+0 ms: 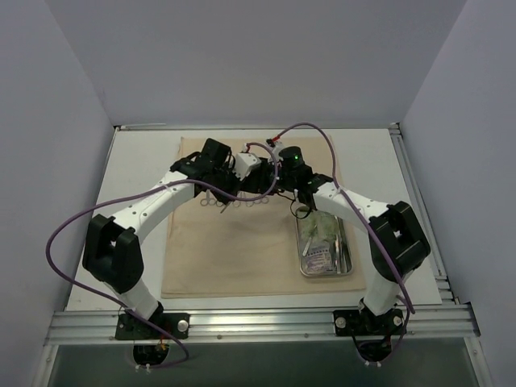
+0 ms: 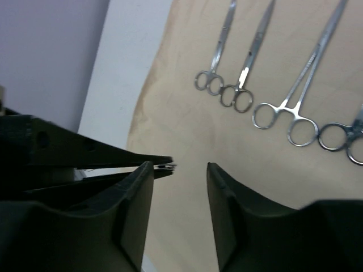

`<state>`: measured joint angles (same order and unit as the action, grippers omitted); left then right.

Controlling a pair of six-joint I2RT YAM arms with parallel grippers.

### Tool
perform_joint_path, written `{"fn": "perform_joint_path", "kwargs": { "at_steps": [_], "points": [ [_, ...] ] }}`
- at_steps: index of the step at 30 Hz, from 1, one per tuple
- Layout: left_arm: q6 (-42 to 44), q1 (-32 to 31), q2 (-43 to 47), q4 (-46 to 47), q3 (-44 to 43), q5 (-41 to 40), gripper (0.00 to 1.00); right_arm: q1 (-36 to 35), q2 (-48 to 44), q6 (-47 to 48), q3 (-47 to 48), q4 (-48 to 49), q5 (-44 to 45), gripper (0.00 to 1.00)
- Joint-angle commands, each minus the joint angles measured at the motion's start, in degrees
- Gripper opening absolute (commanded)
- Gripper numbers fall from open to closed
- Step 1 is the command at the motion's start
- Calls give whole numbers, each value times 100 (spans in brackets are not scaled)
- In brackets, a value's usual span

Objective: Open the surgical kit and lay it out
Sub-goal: Place the medical item in the surgical kit.

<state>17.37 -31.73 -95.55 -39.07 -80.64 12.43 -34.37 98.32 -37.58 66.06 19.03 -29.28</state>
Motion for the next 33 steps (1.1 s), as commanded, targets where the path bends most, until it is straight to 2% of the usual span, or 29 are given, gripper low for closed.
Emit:
{"fn": "perform_joint_path", "kwargs": {
  "at_steps": [1,2,5,8,13,16,17,20,26,28,33],
  "points": [
    [-321,96,-288,-538,-31,-21,2,-79,46,207,486,-152,131,42],
    [-443,236,-315,-619,-13,57,2,-79,47,225,521,-249,220,49],
    [-646,639,-324,-874,180,268,2,-70,-50,251,601,-470,650,56],
    [-717,878,-289,-1050,470,392,2,-70,-129,225,645,-584,1046,57],
    [-813,1072,-245,-1261,935,156,2,-79,-278,155,557,-716,1503,57],
    [-1033,1229,-315,-1244,1094,-108,2,-87,-436,146,443,-856,1802,57],
    [-1277,1265,-359,-1270,1033,-535,2,-87,-480,155,416,-909,1881,57],
    [-1665,1564,-517,-1296,1024,-461,2,-87,-612,190,311,-1024,2040,57],
    [-2622,1696,-676,-1129,980,-829,2,-79,-657,243,223,-1059,1970,57],
    [-2851,1679,-719,-1234,805,-725,2,-79,-595,260,293,-1129,1961,57],
    [-3230,1153,-510,-1350,690,-723,2,-79,-542,251,293,-1200,1970,57]
  ]
}}
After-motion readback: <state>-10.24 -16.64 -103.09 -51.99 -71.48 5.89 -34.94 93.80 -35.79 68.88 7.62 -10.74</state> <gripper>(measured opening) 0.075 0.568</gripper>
